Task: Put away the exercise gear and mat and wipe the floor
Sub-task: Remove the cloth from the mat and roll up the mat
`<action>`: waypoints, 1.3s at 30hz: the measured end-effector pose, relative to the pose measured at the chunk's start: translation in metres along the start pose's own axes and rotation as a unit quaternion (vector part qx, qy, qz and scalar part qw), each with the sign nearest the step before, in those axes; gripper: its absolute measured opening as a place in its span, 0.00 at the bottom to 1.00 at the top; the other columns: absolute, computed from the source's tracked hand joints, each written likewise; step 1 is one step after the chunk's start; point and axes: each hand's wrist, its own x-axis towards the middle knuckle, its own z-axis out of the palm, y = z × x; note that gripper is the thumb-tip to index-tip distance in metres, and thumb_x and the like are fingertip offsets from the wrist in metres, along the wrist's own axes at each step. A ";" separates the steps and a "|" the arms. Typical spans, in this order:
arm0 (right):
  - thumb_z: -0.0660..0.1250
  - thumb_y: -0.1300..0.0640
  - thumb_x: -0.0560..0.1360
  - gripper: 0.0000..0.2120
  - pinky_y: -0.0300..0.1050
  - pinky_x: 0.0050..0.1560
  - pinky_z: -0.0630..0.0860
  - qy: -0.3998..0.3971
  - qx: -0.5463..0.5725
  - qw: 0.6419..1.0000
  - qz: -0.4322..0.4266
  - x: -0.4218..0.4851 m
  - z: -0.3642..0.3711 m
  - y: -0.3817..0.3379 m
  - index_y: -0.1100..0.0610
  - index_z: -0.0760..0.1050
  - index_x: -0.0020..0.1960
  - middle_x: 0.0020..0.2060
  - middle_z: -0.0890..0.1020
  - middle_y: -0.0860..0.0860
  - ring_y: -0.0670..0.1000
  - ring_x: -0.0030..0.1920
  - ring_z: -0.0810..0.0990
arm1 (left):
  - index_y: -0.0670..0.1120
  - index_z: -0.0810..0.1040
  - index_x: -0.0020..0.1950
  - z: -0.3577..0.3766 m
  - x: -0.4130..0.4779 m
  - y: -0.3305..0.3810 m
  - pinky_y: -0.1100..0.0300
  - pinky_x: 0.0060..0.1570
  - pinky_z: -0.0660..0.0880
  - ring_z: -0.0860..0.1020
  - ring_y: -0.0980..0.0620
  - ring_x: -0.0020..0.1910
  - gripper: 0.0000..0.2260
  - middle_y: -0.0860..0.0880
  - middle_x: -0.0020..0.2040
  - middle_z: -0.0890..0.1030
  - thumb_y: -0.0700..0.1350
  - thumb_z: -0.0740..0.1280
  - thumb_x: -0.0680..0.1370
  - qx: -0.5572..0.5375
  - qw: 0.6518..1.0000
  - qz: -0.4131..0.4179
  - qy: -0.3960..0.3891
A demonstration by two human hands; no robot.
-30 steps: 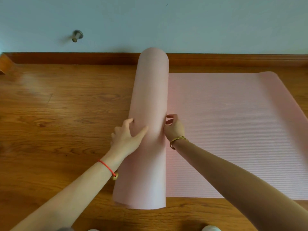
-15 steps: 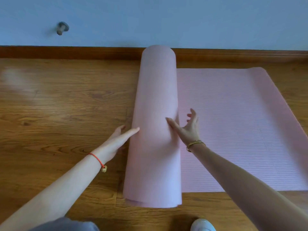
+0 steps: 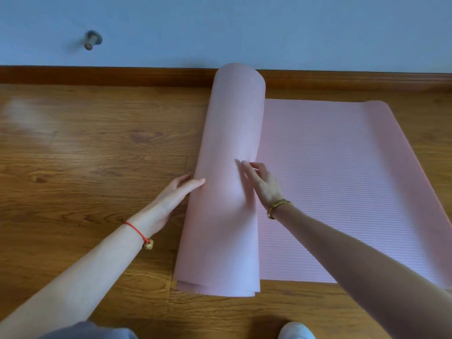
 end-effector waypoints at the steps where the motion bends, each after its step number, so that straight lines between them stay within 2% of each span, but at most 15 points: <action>1: 0.66 0.40 0.75 0.27 0.31 0.44 0.72 -0.035 0.034 0.999 0.011 -0.001 0.007 -0.003 0.56 0.71 0.67 0.56 0.81 0.49 0.46 0.53 0.80 | 0.58 0.69 0.74 -0.003 -0.002 0.007 0.47 0.68 0.71 0.76 0.50 0.65 0.46 0.53 0.68 0.77 0.74 0.74 0.60 0.008 1.000 0.011 0.021; 5: 0.69 0.40 0.74 0.29 0.34 0.53 0.76 -0.177 0.096 0.979 0.040 0.003 0.026 -0.006 0.53 0.69 0.69 0.57 0.81 0.43 0.39 0.55 0.80 | 0.55 0.70 0.74 -0.015 -0.008 0.032 0.62 0.46 0.71 0.77 0.56 0.55 0.32 0.53 0.64 0.78 0.63 0.70 0.72 0.060 0.993 0.037 0.093; 7: 0.66 0.43 0.77 0.23 0.30 0.49 0.73 -0.215 0.079 0.972 0.048 0.006 0.023 -0.003 0.50 0.69 0.69 0.56 0.79 0.38 0.35 0.55 0.77 | 0.54 0.70 0.74 -0.013 -0.012 0.037 0.64 0.41 0.68 0.77 0.54 0.57 0.30 0.54 0.65 0.77 0.61 0.69 0.75 0.086 0.989 0.051 0.106; 9: 0.68 0.43 0.72 0.29 0.35 0.52 0.71 -0.212 0.065 0.973 0.064 0.010 0.011 0.006 0.50 0.68 0.70 0.59 0.77 0.40 0.41 0.62 0.75 | 0.52 0.69 0.74 -0.003 -0.019 0.037 0.64 0.40 0.68 0.76 0.54 0.56 0.28 0.53 0.63 0.76 0.57 0.68 0.77 0.100 0.987 0.063 0.110; 11: 0.70 0.45 0.65 0.40 0.49 0.62 0.70 -0.163 0.058 0.982 0.081 0.012 -0.006 0.017 0.50 0.63 0.74 0.67 0.73 0.47 0.51 0.66 0.72 | 0.52 0.71 0.72 0.010 -0.025 0.033 0.63 0.42 0.70 0.77 0.57 0.52 0.23 0.56 0.57 0.77 0.54 0.68 0.78 0.119 0.983 0.073 0.123; 13: 0.68 0.50 0.61 0.42 0.51 0.62 0.71 -0.085 0.064 0.991 0.077 0.008 -0.023 0.023 0.54 0.62 0.74 0.66 0.72 0.54 0.52 0.60 0.75 | 0.54 0.77 0.66 0.024 -0.027 0.031 0.58 0.48 0.76 0.79 0.54 0.51 0.17 0.56 0.52 0.79 0.50 0.69 0.77 0.133 0.974 0.101 0.150; 17: 0.65 0.46 0.65 0.20 0.56 0.56 0.78 0.078 0.097 0.992 0.018 0.005 -0.036 0.028 0.53 0.71 0.54 0.51 0.77 0.52 0.58 0.54 0.79 | 0.55 0.83 0.56 0.046 -0.019 0.028 0.63 0.46 0.76 0.80 0.58 0.41 0.13 0.53 0.48 0.83 0.41 0.73 0.75 0.122 0.972 0.179 0.095; 21: 0.65 0.29 0.63 0.32 0.52 0.62 0.74 0.104 0.090 0.990 0.026 0.005 -0.034 0.024 0.52 0.69 0.54 0.54 0.76 0.49 0.51 0.56 0.76 | 0.56 0.77 0.66 0.047 -0.007 0.025 0.65 0.50 0.71 0.75 0.57 0.56 0.27 0.53 0.62 0.75 0.50 0.80 0.69 0.129 0.973 0.169 0.092; 24: 0.70 0.27 0.59 0.40 0.47 0.62 0.72 0.092 -0.015 0.996 0.012 0.003 -0.039 0.026 0.52 0.67 0.59 0.59 0.73 0.48 0.49 0.60 0.74 | 0.54 0.64 0.78 0.041 0.002 0.016 0.61 0.60 0.70 0.71 0.55 0.66 0.46 0.53 0.71 0.70 0.60 0.81 0.64 0.048 0.997 0.047 0.026; 27: 0.72 0.32 0.64 0.37 0.48 0.64 0.71 0.080 -0.049 0.995 0.015 0.005 -0.056 0.035 0.53 0.67 0.63 0.61 0.71 0.47 0.49 0.62 0.72 | 0.54 0.59 0.80 0.039 0.005 0.004 0.49 0.73 0.66 0.70 0.51 0.72 0.58 0.52 0.75 0.69 0.73 0.76 0.56 0.035 0.999 -0.024 -0.025; 29: 0.73 0.40 0.69 0.33 0.47 0.63 0.71 0.083 -0.047 0.995 0.012 0.004 -0.069 0.045 0.55 0.67 0.67 0.63 0.70 0.48 0.50 0.63 0.72 | 0.54 0.62 0.78 0.042 0.008 -0.002 0.47 0.73 0.66 0.71 0.51 0.71 0.51 0.53 0.74 0.71 0.73 0.74 0.61 0.027 0.997 -0.056 -0.052; 31: 0.75 0.45 0.70 0.32 0.44 0.58 0.71 0.110 -0.042 0.993 0.007 0.001 -0.083 0.052 0.56 0.67 0.68 0.63 0.70 0.50 0.51 0.61 0.73 | 0.54 0.72 0.71 0.050 0.007 -0.003 0.51 0.67 0.72 0.76 0.51 0.66 0.29 0.53 0.68 0.78 0.64 0.71 0.73 0.009 0.994 -0.064 -0.092; 33: 0.76 0.49 0.69 0.30 0.44 0.55 0.72 0.148 -0.031 0.989 0.002 0.000 -0.094 0.056 0.56 0.68 0.66 0.61 0.74 0.52 0.51 0.58 0.75 | 0.55 0.77 0.65 0.059 0.008 -0.003 0.53 0.59 0.75 0.79 0.51 0.62 0.19 0.53 0.62 0.82 0.59 0.69 0.77 -0.004 0.990 -0.069 -0.126; 36: 0.73 0.55 0.70 0.21 0.53 0.55 0.79 0.153 -0.014 0.988 0.016 0.000 -0.100 0.053 0.56 0.73 0.61 0.52 0.82 0.51 0.51 0.51 0.81 | 0.55 0.79 0.61 0.074 0.005 0.003 0.57 0.54 0.76 0.80 0.54 0.58 0.15 0.56 0.55 0.85 0.58 0.68 0.78 0.009 0.987 -0.069 -0.145; 39: 0.67 0.54 0.73 0.14 0.55 0.52 0.81 0.154 -0.010 0.987 0.032 0.002 -0.097 0.046 0.58 0.78 0.56 0.48 0.84 0.56 0.54 0.48 0.84 | 0.53 0.80 0.64 0.081 0.006 0.002 0.52 0.63 0.75 0.80 0.52 0.61 0.21 0.55 0.56 0.85 0.61 0.71 0.74 0.006 0.989 -0.067 -0.134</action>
